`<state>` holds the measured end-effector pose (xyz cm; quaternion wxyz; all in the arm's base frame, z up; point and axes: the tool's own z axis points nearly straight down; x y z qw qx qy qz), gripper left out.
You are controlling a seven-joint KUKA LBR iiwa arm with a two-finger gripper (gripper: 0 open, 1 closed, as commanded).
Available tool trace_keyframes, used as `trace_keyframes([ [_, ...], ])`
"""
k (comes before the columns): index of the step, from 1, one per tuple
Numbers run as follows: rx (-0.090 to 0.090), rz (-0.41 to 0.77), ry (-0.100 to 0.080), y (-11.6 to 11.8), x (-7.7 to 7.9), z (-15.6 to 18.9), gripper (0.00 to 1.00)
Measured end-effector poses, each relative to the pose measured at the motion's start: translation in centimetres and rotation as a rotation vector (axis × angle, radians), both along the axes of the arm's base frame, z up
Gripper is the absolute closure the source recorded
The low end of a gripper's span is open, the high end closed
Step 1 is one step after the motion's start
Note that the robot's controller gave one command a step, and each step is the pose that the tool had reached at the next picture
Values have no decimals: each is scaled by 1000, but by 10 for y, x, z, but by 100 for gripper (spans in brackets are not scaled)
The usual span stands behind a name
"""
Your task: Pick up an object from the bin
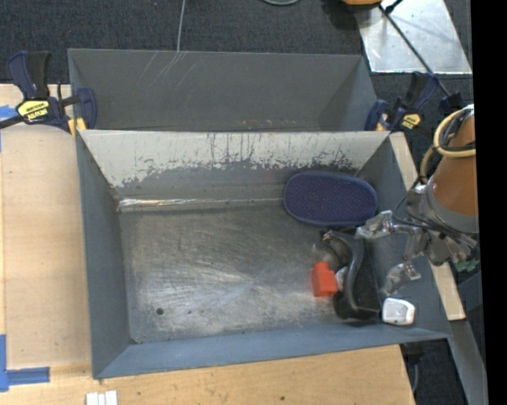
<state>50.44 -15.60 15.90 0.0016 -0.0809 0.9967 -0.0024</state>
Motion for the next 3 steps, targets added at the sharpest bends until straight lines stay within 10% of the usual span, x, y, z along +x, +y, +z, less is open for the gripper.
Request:
trace_keyframes([
  [1,5,207,4,16,12,-23,0],
  [2,-4,41,-12,20,2,-47,0],
  [3,-2,43,-8,21,2,-45,100],
])
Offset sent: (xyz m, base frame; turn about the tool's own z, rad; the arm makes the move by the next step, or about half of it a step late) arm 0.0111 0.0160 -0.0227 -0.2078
